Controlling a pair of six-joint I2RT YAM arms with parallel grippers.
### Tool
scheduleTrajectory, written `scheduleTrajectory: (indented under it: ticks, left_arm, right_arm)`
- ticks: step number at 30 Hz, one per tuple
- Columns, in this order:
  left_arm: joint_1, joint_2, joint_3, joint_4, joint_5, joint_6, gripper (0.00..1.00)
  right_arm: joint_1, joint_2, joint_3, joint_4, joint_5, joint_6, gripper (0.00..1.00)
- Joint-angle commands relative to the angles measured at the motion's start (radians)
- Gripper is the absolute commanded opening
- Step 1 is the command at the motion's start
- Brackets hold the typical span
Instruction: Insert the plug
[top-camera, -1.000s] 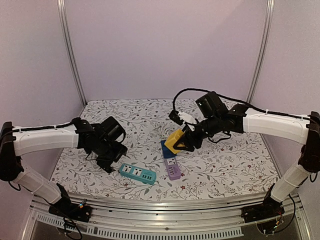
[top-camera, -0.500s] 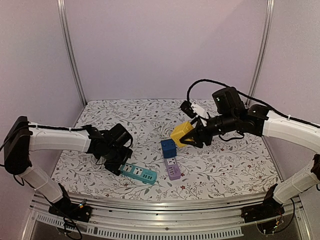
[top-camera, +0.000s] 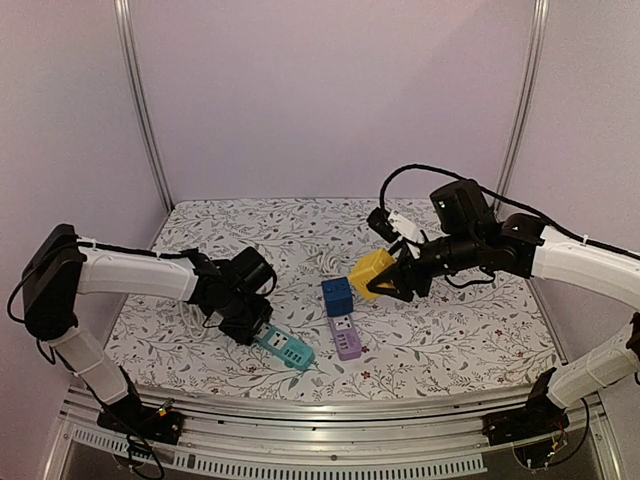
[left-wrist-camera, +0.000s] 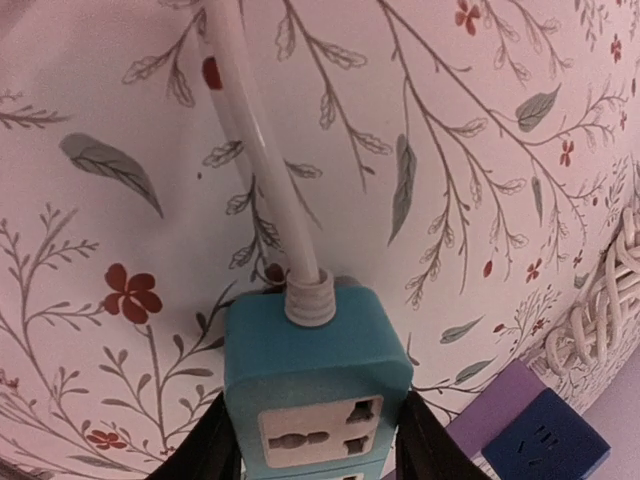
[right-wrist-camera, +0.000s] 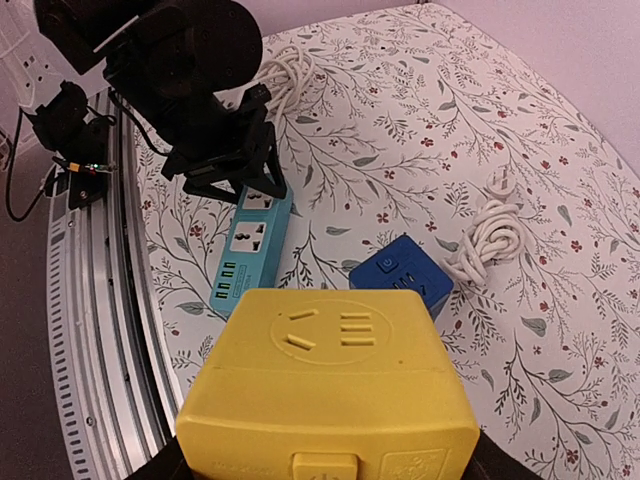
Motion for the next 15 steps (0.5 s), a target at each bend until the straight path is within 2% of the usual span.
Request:
scheduleTrajectory:
  ticks: [1,4,7,10,12,15]
  left_arm:
    - [-0.006,0.041,0.055,-0.020,0.006,0.091,0.40]
    - [0.008,0.071,0.119,-0.077,0.009,0.196,0.34]
    - [0.020,0.138,0.212,-0.117,0.045,0.389,0.32]
    - [0.020,0.255,0.381,-0.289,0.054,0.636,0.29]
    - [0.012,0.309,0.479,-0.402,0.013,0.757,0.26]
    - [0.003,0.326,0.533,-0.465,-0.040,0.892,0.26]
  right_arm:
    - [0.005,-0.034,-0.014,0.006,0.020,0.001,0.00]
    - [0.005,-0.033,-0.016,0.007,0.017,-0.002,0.00]
    - [0.006,-0.035,-0.018,0.006,0.015,-0.010,0.00]
    - [0.005,-0.039,-0.021,0.004,0.019,-0.022,0.00]
    - [0.007,-0.041,-0.020,-0.002,0.021,-0.030,0.00]
    - [0.005,-0.042,-0.020,-0.007,0.022,-0.044,0.00]
